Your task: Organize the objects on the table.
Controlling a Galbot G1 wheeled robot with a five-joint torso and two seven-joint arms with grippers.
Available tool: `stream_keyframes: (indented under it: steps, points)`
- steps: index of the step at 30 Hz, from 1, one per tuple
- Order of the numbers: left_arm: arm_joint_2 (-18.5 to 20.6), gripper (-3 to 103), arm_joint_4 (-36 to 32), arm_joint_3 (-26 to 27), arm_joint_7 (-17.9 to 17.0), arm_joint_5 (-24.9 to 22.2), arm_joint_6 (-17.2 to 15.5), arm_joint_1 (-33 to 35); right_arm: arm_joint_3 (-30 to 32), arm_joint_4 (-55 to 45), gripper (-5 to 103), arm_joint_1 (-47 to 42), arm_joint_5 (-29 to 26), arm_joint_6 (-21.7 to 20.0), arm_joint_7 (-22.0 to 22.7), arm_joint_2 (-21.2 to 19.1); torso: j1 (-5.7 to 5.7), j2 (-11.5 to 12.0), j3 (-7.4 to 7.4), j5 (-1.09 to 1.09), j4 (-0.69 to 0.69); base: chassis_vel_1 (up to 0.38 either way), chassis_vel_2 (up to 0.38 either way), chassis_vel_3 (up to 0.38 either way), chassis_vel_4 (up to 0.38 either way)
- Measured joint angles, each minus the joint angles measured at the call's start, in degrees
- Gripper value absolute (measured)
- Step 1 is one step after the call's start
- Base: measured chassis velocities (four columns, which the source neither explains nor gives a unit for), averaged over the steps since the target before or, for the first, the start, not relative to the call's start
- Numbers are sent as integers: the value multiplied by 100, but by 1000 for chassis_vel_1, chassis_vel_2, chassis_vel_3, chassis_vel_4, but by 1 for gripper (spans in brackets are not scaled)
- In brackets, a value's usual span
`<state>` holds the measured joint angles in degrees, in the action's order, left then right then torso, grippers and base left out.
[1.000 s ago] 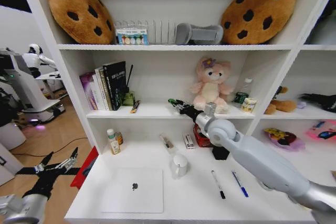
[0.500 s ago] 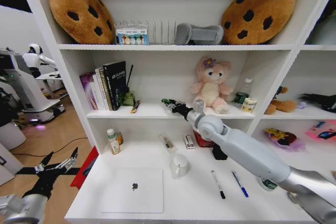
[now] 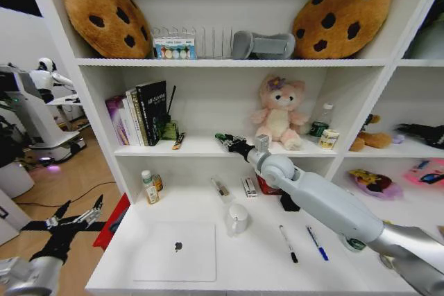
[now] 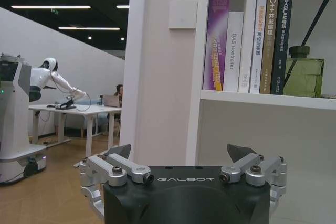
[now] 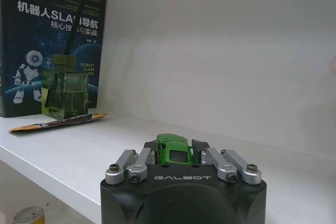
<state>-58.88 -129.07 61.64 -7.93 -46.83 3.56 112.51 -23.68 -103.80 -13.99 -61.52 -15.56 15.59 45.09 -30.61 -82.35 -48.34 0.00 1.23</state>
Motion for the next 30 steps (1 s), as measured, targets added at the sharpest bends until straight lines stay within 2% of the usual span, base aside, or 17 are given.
stream_keyframes:
  steps: [1,8,9,10,12,13,14,16,17,18,19,21,22,25,28,29,30]
  points:
    - [0,100,0,0,0,0,0,0,4,-16,30,-26,5,2,0,-12,0,0,0,0,0,0,0,0,0]
    - [0,100,0,0,0,0,0,0,17,-36,38,-54,10,-5,0,-19,1,0,0,0,2,0,0,0,0]
    - [0,100,0,0,0,0,0,0,20,-41,54,-57,8,-16,4,-19,1,0,0,0,2,0,0,0,0]
    - [0,100,0,0,0,0,0,0,30,-49,60,-57,3,-26,15,-18,0,0,0,1,2,0,0,0,0]
    - [0,100,0,0,0,0,0,0,32,-51,60,-57,3,-27,18,-18,1,0,0,1,2,0,0,0,0]
    - [0,100,0,0,0,0,0,0,73,-90,70,-57,-40,-50,60,-13,0,0,-1,1,1,0,0,0,0]
    - [0,100,0,0,0,0,0,0,73,-90,70,-57,-40,-50,60,-13,0,0,-1,1,1,0,0,0,0]
    - [0,100,0,0,0,0,0,0,162,-178,82,-49,-117,-69,120,-23,0,0,-1,0,1,0,0,0,0]
    - [0,100,0,0,0,0,0,0,162,-178,82,-49,-117,-69,120,-23,0,0,-1,0,1,0,0,0,0]
    - [0,100,0,0,0,0,0,0,328,-360,91,-38,-250,-101,218,-69,0,0,-1,0,1,0,0,0,0]
    - [0,100,0,0,0,0,0,0,328,-360,91,-38,-250,-101,218,-69,0,0,-1,0,1,0,0,0,0]
    - [0,100,0,0,0,0,0,0,1067,-1240,99,-464,-572,-299,545,-416,0,0,0,-1,-1,0,0,0,0]
    - [0,100,0,0,0,0,0,0,1067,-1240,99,-464,-572,-299,545,-416,0,0,0,-1,-1,0,0,0,0]
    - [0,100,0,0,0,0,0,0,2768,-2675,100,-2587,27,-377,884,-1068,1,0,0,-1,4,0,0,0,0]
    - [0,100,-1,0,1,0,0,0,3326,-2945,100,-3411,353,-293,1003,-1130,1,0,0,2,1,0,0,0,0]
    - [0,100,0,0,0,0,-1,0,3813,-3121,100,-3974,521,-202,1055,-1078,1,0,0,2,3,0,0,0,0]
    - [0,100,0,0,0,0,-1,0,3813,-3121,100,-3974,521,-202,1055,-1078,1,0,0,2,3,0,0,0,0]
